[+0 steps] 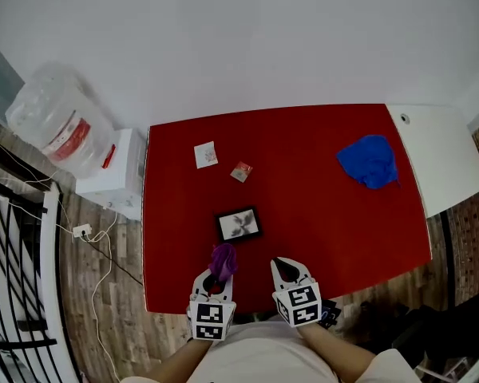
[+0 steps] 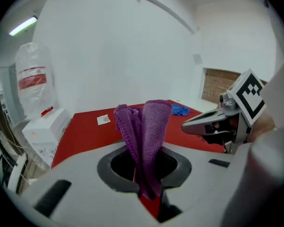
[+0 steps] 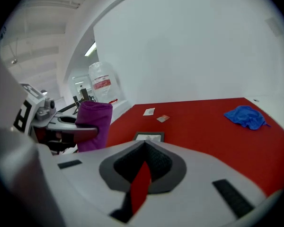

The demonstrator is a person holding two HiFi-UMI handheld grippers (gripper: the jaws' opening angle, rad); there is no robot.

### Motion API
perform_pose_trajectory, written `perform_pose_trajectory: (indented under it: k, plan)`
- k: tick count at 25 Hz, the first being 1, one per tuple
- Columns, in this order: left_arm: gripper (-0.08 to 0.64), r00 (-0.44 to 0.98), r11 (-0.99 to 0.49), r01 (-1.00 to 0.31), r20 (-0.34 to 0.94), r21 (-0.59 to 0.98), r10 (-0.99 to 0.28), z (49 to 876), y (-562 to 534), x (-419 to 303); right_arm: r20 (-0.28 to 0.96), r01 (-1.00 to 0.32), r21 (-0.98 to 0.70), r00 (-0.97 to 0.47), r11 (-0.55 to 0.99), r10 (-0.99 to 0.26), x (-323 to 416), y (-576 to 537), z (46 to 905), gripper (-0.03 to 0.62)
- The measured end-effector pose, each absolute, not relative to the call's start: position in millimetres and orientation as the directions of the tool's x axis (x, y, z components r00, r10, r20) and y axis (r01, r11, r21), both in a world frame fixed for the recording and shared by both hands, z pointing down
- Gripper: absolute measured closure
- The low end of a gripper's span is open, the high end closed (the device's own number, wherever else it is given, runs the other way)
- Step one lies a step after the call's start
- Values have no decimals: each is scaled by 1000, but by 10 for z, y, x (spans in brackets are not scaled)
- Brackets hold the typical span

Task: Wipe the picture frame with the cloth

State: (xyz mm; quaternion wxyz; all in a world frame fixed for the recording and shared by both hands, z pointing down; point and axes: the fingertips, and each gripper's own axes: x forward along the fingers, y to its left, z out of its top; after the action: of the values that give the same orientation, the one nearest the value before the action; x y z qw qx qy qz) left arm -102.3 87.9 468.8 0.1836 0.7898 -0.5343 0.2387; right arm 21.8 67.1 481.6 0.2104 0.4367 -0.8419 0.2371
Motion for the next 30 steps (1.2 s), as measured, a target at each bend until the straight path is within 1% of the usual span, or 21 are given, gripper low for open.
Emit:
perform_pose_trajectory:
  k: [3,5,14,30]
  plan:
    - [499,285,-272,-957,530,104,-799,4611,938,-1147,541,-829,-216,-541,516,-644,84,660,4673,589]
    - [499,279,-241,-960,519,142,-808,4599,979,-1187,528,-825,-215,-548,522,-649,2,662,4590,589]
    - [499,304,-289,-951,489,109,-818,4446,1074,-1238,524,-803,-179,-567,569,-636,-282,801,4469,589]
    - [499,300,-285,-953,489,107,-819,4416,1150,-1313,513,-811,-149,-553,566,-657,-300,874,4405,589]
